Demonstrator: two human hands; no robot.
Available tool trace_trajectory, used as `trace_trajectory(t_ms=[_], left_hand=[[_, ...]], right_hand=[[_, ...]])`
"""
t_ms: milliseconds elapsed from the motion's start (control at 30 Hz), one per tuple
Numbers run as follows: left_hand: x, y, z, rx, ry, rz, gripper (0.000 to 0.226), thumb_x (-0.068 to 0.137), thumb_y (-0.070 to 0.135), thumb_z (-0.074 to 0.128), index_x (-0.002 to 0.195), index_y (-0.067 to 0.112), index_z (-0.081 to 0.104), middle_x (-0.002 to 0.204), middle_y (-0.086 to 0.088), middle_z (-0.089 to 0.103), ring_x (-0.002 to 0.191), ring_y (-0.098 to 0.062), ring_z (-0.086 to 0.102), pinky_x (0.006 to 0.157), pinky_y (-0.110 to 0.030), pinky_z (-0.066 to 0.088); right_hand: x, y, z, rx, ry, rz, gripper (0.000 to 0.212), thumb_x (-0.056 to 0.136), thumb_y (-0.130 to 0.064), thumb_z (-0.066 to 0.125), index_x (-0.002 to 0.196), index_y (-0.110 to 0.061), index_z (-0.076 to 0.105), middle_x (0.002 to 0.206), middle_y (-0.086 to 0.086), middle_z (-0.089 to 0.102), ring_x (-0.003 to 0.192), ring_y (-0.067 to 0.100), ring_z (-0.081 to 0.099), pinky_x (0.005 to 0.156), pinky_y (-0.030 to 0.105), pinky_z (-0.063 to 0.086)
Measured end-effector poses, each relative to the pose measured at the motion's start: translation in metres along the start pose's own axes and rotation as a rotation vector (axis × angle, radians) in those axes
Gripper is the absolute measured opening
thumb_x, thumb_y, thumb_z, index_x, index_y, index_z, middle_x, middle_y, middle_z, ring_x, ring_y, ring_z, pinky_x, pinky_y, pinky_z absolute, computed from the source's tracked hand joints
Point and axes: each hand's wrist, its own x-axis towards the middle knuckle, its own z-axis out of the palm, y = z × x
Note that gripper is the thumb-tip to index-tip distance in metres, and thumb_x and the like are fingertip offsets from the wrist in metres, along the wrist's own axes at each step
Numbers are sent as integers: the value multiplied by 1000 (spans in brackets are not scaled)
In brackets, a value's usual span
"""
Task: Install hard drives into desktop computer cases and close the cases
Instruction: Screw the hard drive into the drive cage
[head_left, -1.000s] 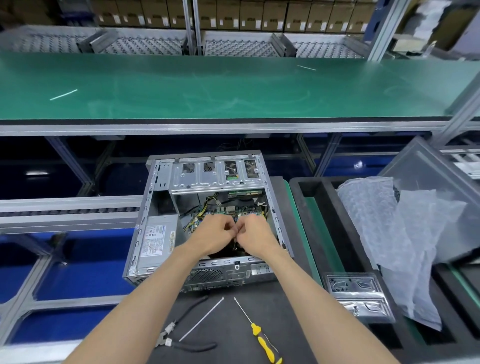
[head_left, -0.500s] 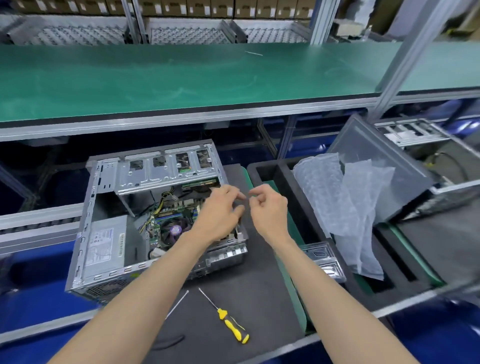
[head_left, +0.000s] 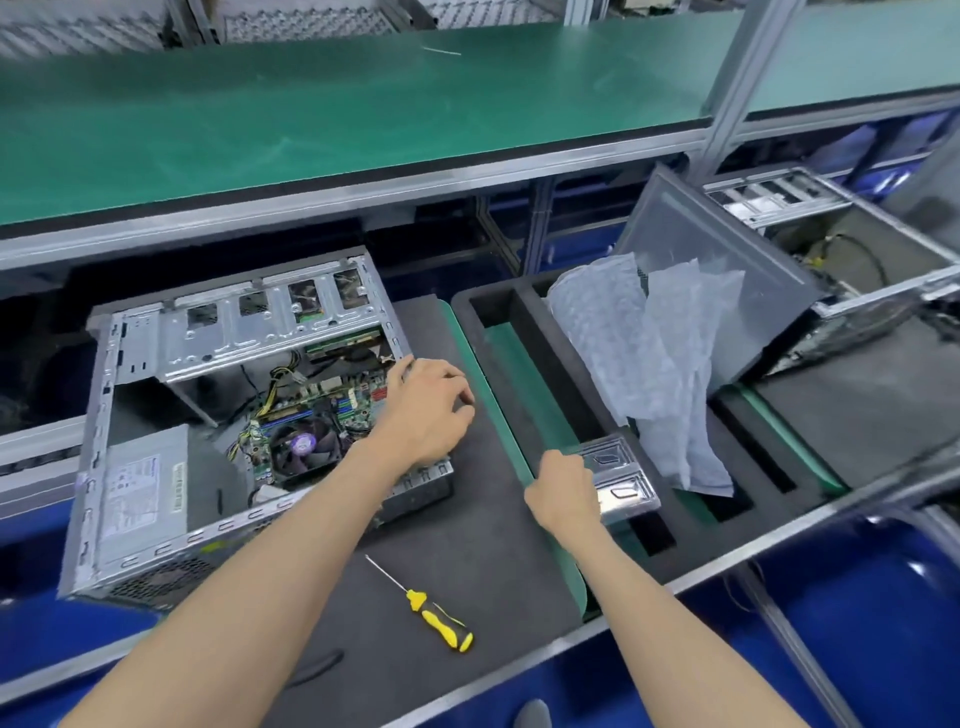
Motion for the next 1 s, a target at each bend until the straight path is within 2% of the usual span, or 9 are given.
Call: trace_trajectory(t_ms=[133,200,267,400,567,833,1000], left_hand=[[0,-3,3,28,-2,13,15,91,34,57,91,35,72,119,13,61,126,-13,42,114,-32,-5],[1,-5,4,41,-9,16,16,90,35,56,89,35,72,116,15,62,124,-14,42,113,-33,-5],[2,-5,5,55,-12,22,17,89,35,54,86,36,71,112,17,62,121,-14,43,112,-33,-4],[2,-5,4,85,-16,21,22,88,32,51,79,35,71,104,19,62,115,-14,44,111,-35,-1],[3,-3,3,120,-35,22,26,87,30,47,69,33,66,94,19,61,109,-15,45,109,-37,1],[3,-4,5,159,-33,22,29,89,31,46,76,31,71,92,17,62,107,-16,45,107,-37,-1],[2,-3,4,145,-32,25,29,91,31,46,79,31,72,95,17,63,109,-16,45,107,-37,-1]], right_hand=[[2,0,6,80,40,22,16,85,-5,58,87,-10,43,95,13,57,96,37,60,64,34,40],[3,0,6,85,57,37,16,84,-5,58,88,-9,43,97,15,59,95,36,61,63,35,41],[5,2,6,61,54,45,16,84,-5,58,83,-9,42,94,14,58,90,35,61,61,35,42],[7,4,7,-4,54,32,32,86,-4,55,69,-16,30,76,4,41,77,31,51,60,35,40],[5,2,6,-68,13,-20,30,87,-12,59,67,-14,37,69,2,42,71,32,51,58,33,38],[-5,-9,7,-89,5,-69,34,87,-16,60,66,-16,34,75,3,47,73,31,49,62,33,39],[-8,-8,7,-103,16,-79,35,86,-14,61,64,-15,33,66,1,40,68,30,49,56,31,35]])
